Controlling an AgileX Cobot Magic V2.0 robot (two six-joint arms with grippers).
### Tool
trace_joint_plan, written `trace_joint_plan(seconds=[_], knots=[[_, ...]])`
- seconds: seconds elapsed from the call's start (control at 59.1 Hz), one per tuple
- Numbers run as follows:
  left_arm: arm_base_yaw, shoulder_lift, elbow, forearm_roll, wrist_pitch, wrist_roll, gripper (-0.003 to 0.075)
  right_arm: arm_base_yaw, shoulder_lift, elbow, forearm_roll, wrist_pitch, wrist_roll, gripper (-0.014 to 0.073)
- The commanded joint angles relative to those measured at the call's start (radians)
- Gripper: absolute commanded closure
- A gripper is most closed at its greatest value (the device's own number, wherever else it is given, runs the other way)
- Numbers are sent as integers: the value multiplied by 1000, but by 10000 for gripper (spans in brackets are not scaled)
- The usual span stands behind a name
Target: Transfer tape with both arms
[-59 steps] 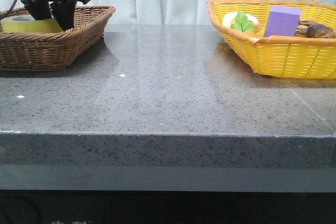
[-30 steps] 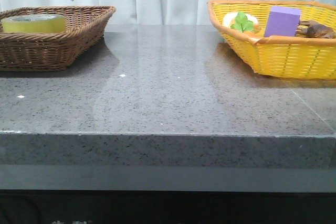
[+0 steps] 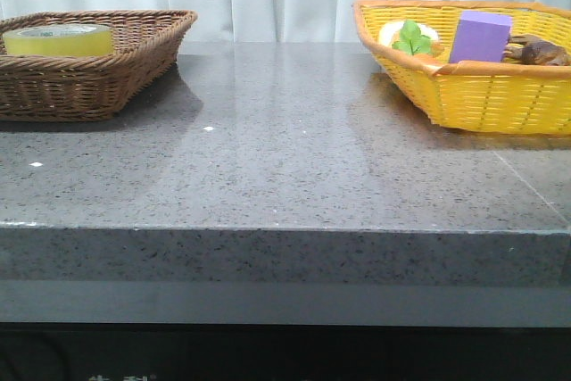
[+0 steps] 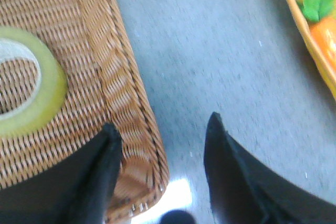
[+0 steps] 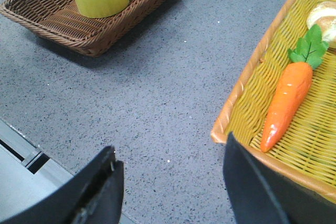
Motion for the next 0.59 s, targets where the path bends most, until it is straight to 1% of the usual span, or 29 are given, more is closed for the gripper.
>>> trace_joint_plan(seconds=[0.0,0.169,0.271,0.44,0.575], knots=[[-33,-116,63,12,-13,4,352,-3,-5,-28,2,-78,-4,147],[-92,-269,267,35,-117,8,352,-3,-5,-28,2,-78,-4,147],[-121,-361,400,35,-203,37,352,-3,-5,-28,2,-78,-4,147],[-169,-530,630,35,-366,128,352,-3,-5,-28,2,-78,-4,147],[-186,-651,795,35,-458,128,352,-3,-5,-28,2,-78,-4,147]])
